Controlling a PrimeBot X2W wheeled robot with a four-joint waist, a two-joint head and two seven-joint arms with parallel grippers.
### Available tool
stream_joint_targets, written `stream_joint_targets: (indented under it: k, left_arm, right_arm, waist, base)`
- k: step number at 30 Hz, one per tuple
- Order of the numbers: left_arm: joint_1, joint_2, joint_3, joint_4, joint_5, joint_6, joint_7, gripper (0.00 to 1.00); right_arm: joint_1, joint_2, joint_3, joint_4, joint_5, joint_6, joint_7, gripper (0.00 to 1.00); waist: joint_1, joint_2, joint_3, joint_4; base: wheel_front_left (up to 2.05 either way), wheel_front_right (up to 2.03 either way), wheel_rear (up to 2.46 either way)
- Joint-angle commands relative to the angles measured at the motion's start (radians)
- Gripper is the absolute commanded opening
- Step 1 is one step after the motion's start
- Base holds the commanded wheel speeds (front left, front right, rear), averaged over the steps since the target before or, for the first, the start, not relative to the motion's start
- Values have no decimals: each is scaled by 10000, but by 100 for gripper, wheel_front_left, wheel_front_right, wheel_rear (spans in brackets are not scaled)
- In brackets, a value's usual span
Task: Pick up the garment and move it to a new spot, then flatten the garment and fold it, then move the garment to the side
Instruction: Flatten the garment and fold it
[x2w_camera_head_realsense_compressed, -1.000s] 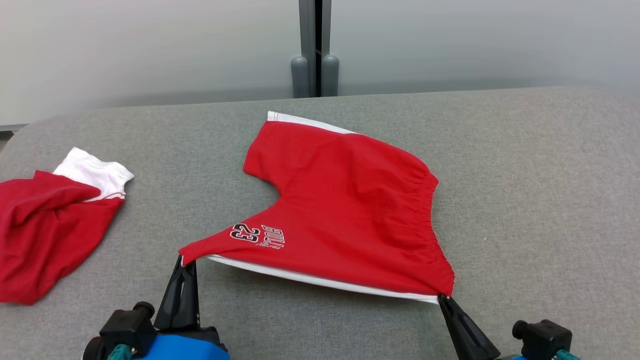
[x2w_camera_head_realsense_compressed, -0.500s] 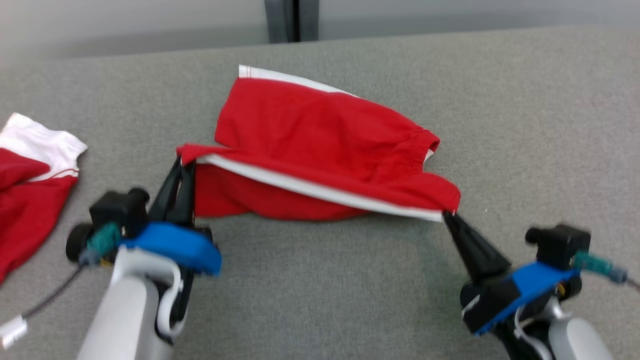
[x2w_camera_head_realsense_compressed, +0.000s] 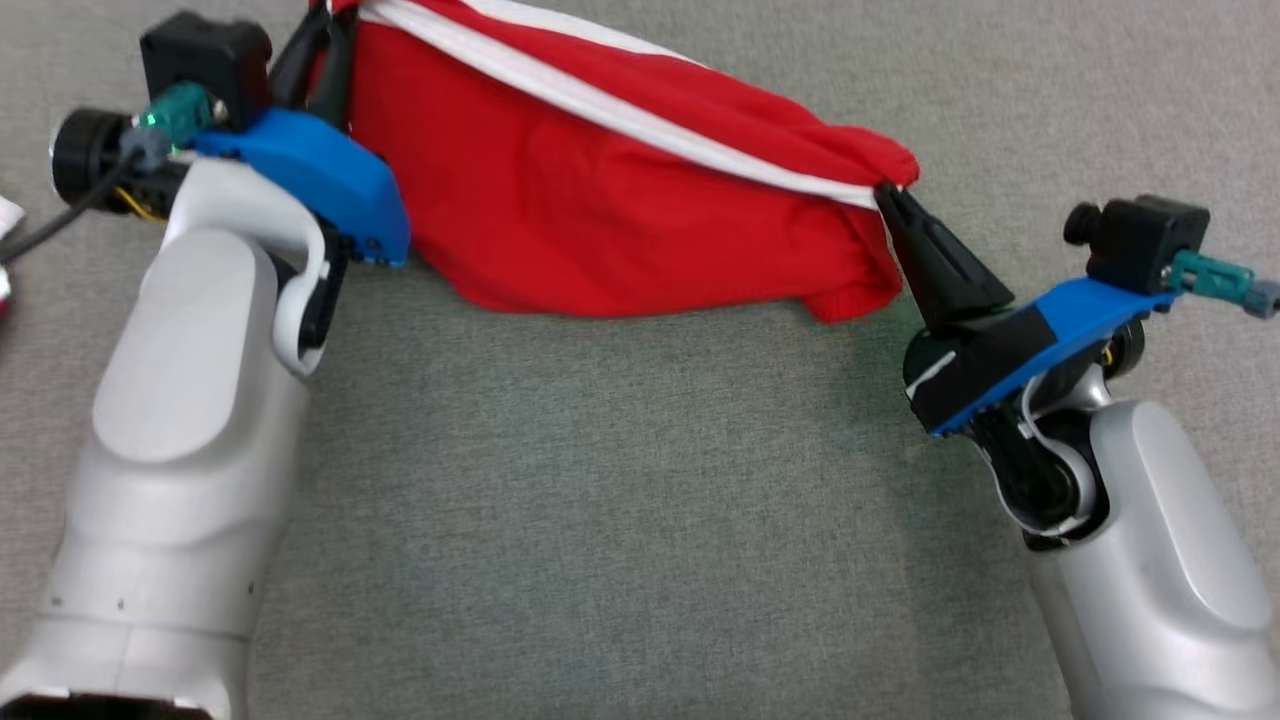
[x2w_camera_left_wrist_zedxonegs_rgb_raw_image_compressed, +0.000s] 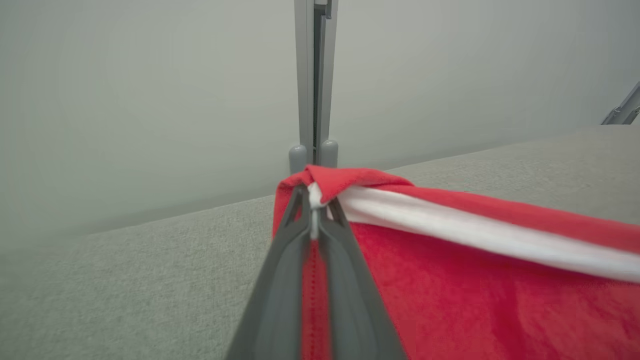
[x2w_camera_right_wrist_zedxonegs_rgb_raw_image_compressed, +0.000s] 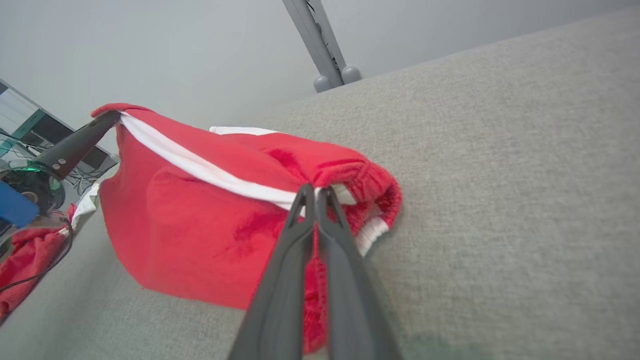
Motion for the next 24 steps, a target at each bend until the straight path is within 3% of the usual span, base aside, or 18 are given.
stream_joint_targets:
  k: [1, 3, 4, 5, 6, 7, 10, 11, 13, 16, 21, 24]
  left_arm:
    - [-498, 0, -64, 367, -7, -67, -140, 0]
    - [-954, -42, -204, 1112, -108, -134, -293, 0]
    - [-1147, -43, -295, 1485, -175, -159, -330, 0]
    - [-1309, -61, -393, 1810, -235, -173, -415, 27]
    - [-1473, -78, -457, 2160, -314, -198, -409, 46]
    - [-1604, -111, -537, 2444, -414, -217, -436, 100]
    - [-1809, -121, -687, 2893, -520, -230, -689, 100]
    - [-1853, -172, -780, 3233, -652, -207, -1073, 100]
    - [-1847, -174, -890, 3503, -718, -209, -1475, 100]
    - [-1743, -125, -868, 3690, -737, -172, -1898, 100]
    - [-1018, -222, -691, 3252, -619, 454, -2400, 100]
    - [-171, -189, -368, 1903, -511, 973, -2428, 100]
  right_arm:
    - [-304, -27, 115, 163, 49, 1, -151, 0]
    - [-558, -57, 349, 441, 188, 3, -428, 36]
    - [-676, -178, 488, 594, 7, 1, -650, 68]
    - [-753, -287, 704, 682, -131, 3, -891, 100]
    - [-768, -274, 990, 765, -93, 3, -1109, 100]
    - [-797, -404, 1195, 838, -270, 3, -1466, 100]
    - [-683, -594, 1521, 945, -337, 3, -2188, 100]
    - [-495, -767, 1754, 961, -453, 3, -3122, 100]
    - [-254, -992, 1971, 1024, -592, 3, -3834, 100]
    - [-91, -1162, 1935, 913, -846, 3, -4221, 100]
    - [778, -1018, 502, -310, -2014, 3, -4376, 100]
    - [1515, -768, -387, -1172, -2670, 3, -4376, 100]
  waist:
    - [-4, -4, 90, -74]
    - [-4, -4, 196, -214]
    - [-4, -4, 232, -289]
    - [-4, -4, 264, -347]
    - [-4, -4, 294, -405]
    - [-4, -4, 315, -458]
    - [-4, -4, 342, -529]
    - [-4, -4, 342, -564]
    - [-4, -4, 311, -560]
    - [-4, -4, 231, -553]
    - [-4, -4, -130, -437]
    - [-4, -4, -402, -306]
  base:
    - [0, 0, 0]
    - [0, 0, 0]
    - [0, 0, 0]
    - [0, 0, 0]
    - [0, 0, 0]
    - [0, 0, 0]
    - [0, 0, 0]
    - [0, 0, 0]
    - [0, 0, 0]
    - [0, 0, 0]
    - [0, 0, 0]
    - [0, 0, 0]
